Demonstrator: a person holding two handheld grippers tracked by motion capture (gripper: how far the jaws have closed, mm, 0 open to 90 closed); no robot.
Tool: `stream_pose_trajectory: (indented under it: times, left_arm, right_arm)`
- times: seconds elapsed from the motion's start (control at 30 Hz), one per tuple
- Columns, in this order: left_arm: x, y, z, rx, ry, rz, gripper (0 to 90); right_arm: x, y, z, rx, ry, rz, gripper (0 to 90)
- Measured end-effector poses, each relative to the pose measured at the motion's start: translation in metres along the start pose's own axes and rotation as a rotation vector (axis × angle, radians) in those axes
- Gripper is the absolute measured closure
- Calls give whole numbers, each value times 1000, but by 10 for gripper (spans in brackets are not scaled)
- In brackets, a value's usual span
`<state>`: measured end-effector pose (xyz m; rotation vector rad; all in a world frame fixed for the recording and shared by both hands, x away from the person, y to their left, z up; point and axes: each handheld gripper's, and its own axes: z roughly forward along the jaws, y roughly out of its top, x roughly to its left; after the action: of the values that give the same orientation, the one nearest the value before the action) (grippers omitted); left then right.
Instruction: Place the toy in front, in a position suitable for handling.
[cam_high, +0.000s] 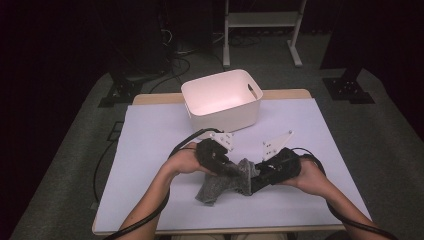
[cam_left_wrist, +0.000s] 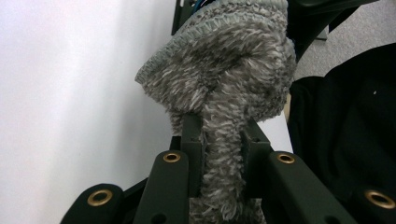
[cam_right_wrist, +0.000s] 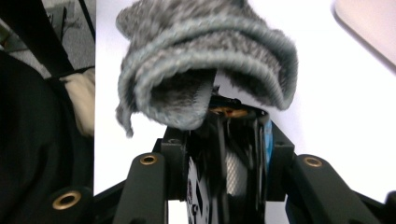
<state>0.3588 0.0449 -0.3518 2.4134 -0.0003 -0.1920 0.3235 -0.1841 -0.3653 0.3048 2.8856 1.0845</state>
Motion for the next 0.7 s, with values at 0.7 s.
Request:
stream_pose_trajectory:
  times: [0.7]
  left_arm:
    - [2,34,54,111,-10,54,762]
  right_arm:
    - [1,-97,-11,-207,12,115,614]
